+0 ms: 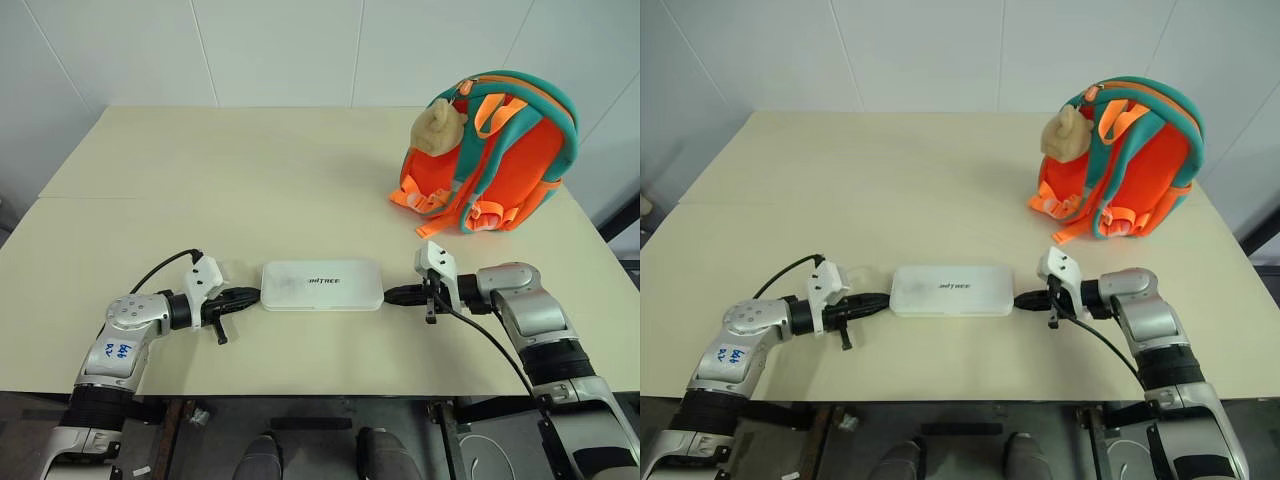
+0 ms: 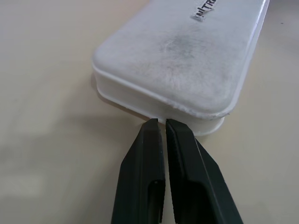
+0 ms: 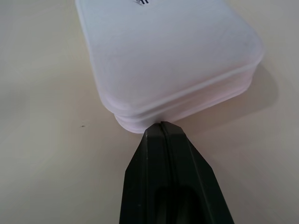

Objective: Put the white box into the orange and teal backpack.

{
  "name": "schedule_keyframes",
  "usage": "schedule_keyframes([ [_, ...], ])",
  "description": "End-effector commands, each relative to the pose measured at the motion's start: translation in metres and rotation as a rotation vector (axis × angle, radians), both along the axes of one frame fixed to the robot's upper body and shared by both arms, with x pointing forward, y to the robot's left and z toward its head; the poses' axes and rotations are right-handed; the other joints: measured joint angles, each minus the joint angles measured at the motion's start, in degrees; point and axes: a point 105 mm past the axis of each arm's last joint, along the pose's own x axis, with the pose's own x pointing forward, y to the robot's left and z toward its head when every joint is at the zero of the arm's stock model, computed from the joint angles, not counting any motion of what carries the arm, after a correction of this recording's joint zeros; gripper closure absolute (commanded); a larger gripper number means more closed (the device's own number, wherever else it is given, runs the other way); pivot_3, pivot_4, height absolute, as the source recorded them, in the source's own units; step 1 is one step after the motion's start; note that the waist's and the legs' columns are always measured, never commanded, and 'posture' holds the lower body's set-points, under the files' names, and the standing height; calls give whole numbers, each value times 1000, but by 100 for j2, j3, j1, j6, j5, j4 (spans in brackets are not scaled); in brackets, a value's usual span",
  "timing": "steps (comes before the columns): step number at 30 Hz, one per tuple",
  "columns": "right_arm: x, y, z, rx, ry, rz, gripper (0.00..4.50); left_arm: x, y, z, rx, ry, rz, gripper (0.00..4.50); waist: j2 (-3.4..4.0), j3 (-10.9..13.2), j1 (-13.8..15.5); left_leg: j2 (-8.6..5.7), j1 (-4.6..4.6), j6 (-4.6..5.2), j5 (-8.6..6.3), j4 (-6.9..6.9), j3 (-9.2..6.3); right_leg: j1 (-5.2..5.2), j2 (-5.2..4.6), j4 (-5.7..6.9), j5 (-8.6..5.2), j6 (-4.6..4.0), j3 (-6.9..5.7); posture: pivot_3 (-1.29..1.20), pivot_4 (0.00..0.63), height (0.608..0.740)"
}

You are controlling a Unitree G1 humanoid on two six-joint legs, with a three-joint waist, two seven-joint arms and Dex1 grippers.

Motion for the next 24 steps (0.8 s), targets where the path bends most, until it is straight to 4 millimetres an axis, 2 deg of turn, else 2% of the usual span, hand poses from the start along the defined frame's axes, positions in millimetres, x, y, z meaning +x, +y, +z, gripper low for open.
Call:
schedule_keyframes([
  [1,1,9,11,34,-48,1,4500,-6,-18,2,-5,-19,-80,4221,0,0,1,0,0,0,0,2,0,0,0,0,1,0,0,0,150,740],
  [4,8,-4,7,-7,-43,-57,4500,-7,-13,2,3,-18,-56,4221,-1,0,3,0,0,0,0,9,0,4,0,-1,4,0,0,0,150,740],
  [8,15,-22,17,-1,-65,-114,4500,-10,1,5,6,-21,6,4221,-1,0,2,0,-1,1,0,9,1,6,0,-11,9,-1,1,0,150,740],
  [9,20,-27,24,22,-92,-147,4333,-8,8,7,15,-39,47,4241,-1,0,2,0,-2,1,0,8,1,5,0,-11,9,0,1,0,150,740],
  [12,18,-37,38,45,-75,-166,3640,-1,41,6,25,-52,207,3619,-1,0,3,1,-5,1,0,8,1,2,0,-13,9,-1,0,0,150,740],
  [14,14,-43,34,14,-55,-167,2951,1,59,3,51,-52,275,3004,-1,0,4,2,-4,1,0,6,1,2,0,-14,8,-1,-1,0,150,740],
  [16,10,-51,32,-14,-34,-174,2239,1,68,3,31,-33,317,2358,-1,0,2,2,-4,3,-2,5,2,2,0,-18,8,-2,-1,0,150,740],
  [18,7,-54,34,-13,-7,-175,1549,0,68,6,-37,10,329,1715,-1,0,2,2,-5,4,-4,5,5,4,0,-28,9,-1,-1,0,150,740],
  [20,5,-53,39,1,15,-163,834,-4,59,11,-136,92,300,1028,-1,0,2,2,-8,5,-4,5,8,2,0,-29,10,2,2,0,150,740],
  [22,3,-48,44,-6,8,-133,123,-16,47,8,-210,261,219,386,0,0,-3,3,-8,5,-4,4,7,2,0,-28,10,2,1,0,150,740],
  [23,1,-44,46,-9,11,-110,0,-20,42,6,-236,330,192,125,0,0,-6,4,-7,5,-4,4,8,2,0,-28,10,2,1,0,150,740],
  [24,0,-41,46,-9,12,-93,0,-21,39,4,-256,380,184,51,0,0,-9,4,-7,5,-4,4,8,2,0,-27,10,2,2,0,150,740],
])
